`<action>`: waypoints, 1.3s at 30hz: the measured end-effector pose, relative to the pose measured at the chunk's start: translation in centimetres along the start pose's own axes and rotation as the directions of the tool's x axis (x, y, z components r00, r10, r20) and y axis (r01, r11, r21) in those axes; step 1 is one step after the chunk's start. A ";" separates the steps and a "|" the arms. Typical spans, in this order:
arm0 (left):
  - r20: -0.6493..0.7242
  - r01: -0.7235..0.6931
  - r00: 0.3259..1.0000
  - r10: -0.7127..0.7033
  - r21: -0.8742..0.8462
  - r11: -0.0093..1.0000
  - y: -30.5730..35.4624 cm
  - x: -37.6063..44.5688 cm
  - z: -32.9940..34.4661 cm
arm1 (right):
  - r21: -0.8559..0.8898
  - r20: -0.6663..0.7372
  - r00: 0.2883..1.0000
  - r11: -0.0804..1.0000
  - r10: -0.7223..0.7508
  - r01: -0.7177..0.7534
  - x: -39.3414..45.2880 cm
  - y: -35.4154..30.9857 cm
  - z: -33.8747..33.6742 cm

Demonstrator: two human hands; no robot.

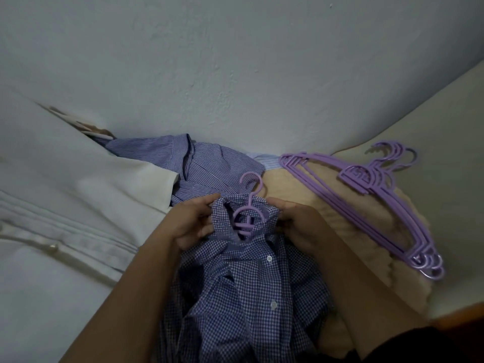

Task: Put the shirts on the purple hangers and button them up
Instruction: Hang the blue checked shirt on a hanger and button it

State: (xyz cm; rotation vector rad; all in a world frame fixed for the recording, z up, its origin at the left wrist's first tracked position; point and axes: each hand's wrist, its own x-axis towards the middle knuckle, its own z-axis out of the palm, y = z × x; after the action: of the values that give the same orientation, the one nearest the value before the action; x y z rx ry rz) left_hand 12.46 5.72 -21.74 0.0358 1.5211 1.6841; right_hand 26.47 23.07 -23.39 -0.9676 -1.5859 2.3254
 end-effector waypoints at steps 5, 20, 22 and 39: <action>0.183 0.156 0.977 -0.107 -0.273 0.949 -1.0 -0.6 -1.9 | 0.243 0.088 0.994 0.967 0.058 -0.078 -1.8 -1.1 -0.8; -0.064 -0.331 0.741 0.668 0.831 0.447 -3.6 0.1 0.3 | -0.762 -0.200 0.857 0.626 -0.475 0.169 -0.6 2.2 1.0; -0.070 -0.336 0.722 0.688 0.835 0.437 -3.6 0.2 0.4 | -0.765 -0.204 0.856 0.623 -0.475 0.164 -0.5 2.2 1.1; 0.262 -0.563 0.468 0.844 0.825 0.056 -3.0 -0.6 0.0 | -0.906 0.126 0.584 0.146 -0.802 0.396 -0.7 1.7 0.5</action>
State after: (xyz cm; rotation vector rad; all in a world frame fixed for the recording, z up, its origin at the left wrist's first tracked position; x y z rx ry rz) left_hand 14.52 5.07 -23.96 1.4149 2.7710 1.3691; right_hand 27.12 21.64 -24.48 -0.5676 -2.3649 0.5253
